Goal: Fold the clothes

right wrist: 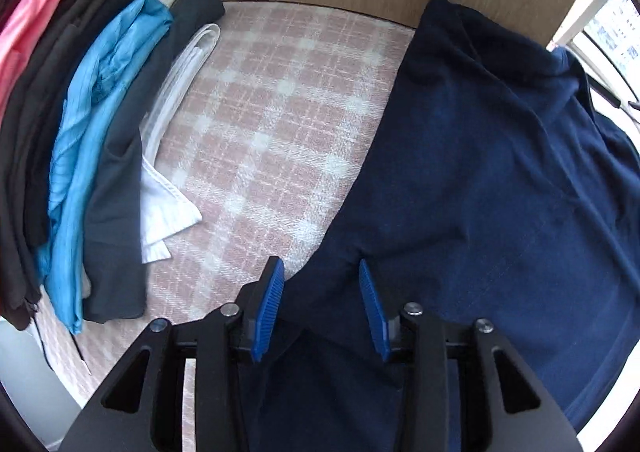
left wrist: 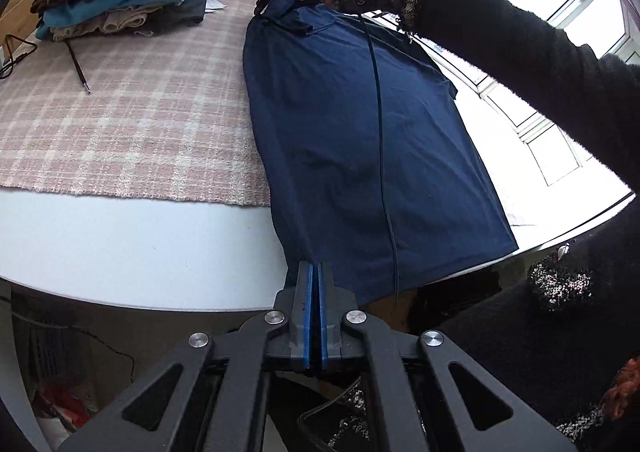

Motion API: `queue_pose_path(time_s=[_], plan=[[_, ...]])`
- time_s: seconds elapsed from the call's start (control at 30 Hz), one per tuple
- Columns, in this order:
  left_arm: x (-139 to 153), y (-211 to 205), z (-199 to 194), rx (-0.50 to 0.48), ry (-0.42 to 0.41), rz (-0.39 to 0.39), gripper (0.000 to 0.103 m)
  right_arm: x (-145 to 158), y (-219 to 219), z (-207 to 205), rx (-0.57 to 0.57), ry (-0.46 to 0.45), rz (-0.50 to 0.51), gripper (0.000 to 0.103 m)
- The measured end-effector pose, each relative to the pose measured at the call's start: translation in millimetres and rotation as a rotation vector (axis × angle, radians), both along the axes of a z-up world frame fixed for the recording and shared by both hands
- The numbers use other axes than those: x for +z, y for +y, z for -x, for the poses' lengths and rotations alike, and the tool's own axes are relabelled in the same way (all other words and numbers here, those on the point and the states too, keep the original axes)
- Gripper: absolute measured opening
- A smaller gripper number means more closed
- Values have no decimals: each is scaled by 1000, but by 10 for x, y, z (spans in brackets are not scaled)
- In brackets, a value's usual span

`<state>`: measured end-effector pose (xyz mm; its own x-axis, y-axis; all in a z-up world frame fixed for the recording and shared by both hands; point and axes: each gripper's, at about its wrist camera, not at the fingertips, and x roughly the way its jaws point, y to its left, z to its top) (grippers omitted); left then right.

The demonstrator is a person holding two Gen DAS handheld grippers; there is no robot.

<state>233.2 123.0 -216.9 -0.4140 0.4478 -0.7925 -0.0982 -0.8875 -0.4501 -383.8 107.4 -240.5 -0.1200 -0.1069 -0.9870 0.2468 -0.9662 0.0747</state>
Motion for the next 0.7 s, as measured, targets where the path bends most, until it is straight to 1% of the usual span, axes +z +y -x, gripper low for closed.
queue_pose_path(time_s=[0.03,0.07,0.17,0.23,0.33,0.4,0.47,0.5,0.57,0.6,0.63,0.67,0.7], plan=[[13,11,-4,-2,6,5,2,9,31,-3,-3,0,17,8],[29,29,2,-5,11,13,2,19,63,-5,-6,-1,34,6],[95,130,-19,-11,23,34,2,124,291,-14,-32,-5,134,5],[157,244,-54,-27,34,47,2,257,474,-51,-36,17,172,4],[252,530,-61,-72,48,77,2,477,821,-90,-36,50,221,4],[318,791,-52,-117,65,90,2,627,1077,-86,-44,65,244,4],[343,1072,-21,-162,76,88,2,731,1356,-98,-52,90,239,4],[351,1213,-3,-185,80,86,2,732,1513,-107,-64,96,228,4],[258,1504,77,-230,50,59,2,724,1831,-124,-90,107,204,4],[201,1651,121,-252,31,43,3,661,1980,-123,-114,106,194,4],[156,1781,145,-270,13,45,4,591,2127,-120,-140,103,184,5],[116,1903,160,-285,-5,55,5,523,2243,-129,-156,72,177,6],[76,2026,174,-300,-23,64,5,456,2356,-139,-172,38,169,12]])
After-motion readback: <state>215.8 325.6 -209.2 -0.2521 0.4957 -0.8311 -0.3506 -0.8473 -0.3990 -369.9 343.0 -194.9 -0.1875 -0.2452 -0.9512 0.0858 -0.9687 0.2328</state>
